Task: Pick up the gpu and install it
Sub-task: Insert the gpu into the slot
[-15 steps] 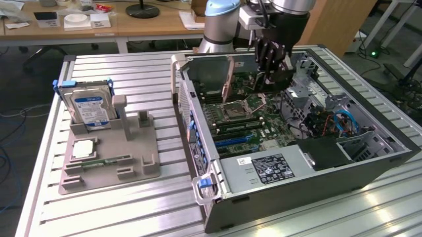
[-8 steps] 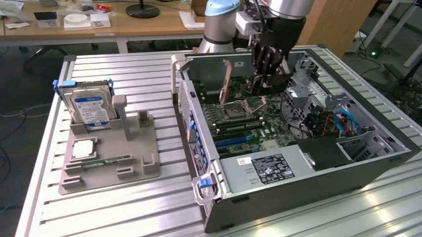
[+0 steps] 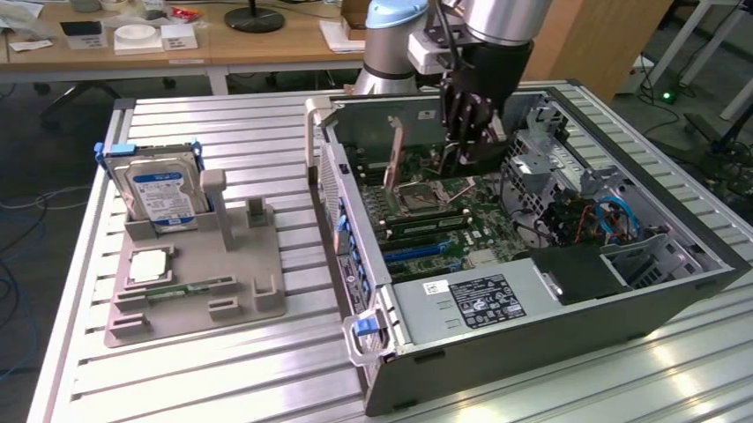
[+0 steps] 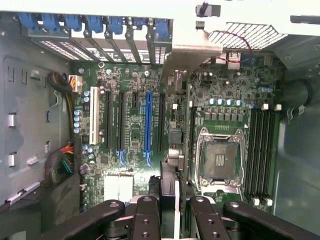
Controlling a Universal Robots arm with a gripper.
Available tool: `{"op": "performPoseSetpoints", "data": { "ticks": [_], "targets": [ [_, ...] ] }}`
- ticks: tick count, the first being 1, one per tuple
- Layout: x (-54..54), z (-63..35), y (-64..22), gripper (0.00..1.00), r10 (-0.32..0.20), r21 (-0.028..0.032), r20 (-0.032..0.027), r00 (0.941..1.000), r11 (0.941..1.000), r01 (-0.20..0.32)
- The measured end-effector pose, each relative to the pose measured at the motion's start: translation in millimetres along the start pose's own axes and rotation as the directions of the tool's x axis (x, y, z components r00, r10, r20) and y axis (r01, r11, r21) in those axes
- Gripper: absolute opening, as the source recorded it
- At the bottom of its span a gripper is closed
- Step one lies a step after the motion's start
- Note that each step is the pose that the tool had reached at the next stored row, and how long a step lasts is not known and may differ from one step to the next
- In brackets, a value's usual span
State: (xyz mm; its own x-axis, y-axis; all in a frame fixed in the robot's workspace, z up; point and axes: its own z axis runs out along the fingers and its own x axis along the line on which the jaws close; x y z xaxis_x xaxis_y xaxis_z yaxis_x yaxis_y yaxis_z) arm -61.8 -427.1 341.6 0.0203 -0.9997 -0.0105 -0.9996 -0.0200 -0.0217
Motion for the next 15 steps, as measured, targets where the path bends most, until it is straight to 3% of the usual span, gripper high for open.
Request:
{"op": "performPoseSetpoints", "data": {
  "ticks": [2, 3, 15],
  "targets": [
    [-0.1, 1.8, 1.9, 0.27, 0.0, 0.0083, 0.0002, 1.0, 1.0, 0.0],
    [-0.1, 2.6, 2.6, 0.27, 0.0, 0.0092, 0.0001, 1.0, 1.0, 0.0],
    [5.6, 13.4, 4.6, 0.27, 0.0, 0.0094, 0.0002, 1.0, 1.0, 0.0]
  ]
}}
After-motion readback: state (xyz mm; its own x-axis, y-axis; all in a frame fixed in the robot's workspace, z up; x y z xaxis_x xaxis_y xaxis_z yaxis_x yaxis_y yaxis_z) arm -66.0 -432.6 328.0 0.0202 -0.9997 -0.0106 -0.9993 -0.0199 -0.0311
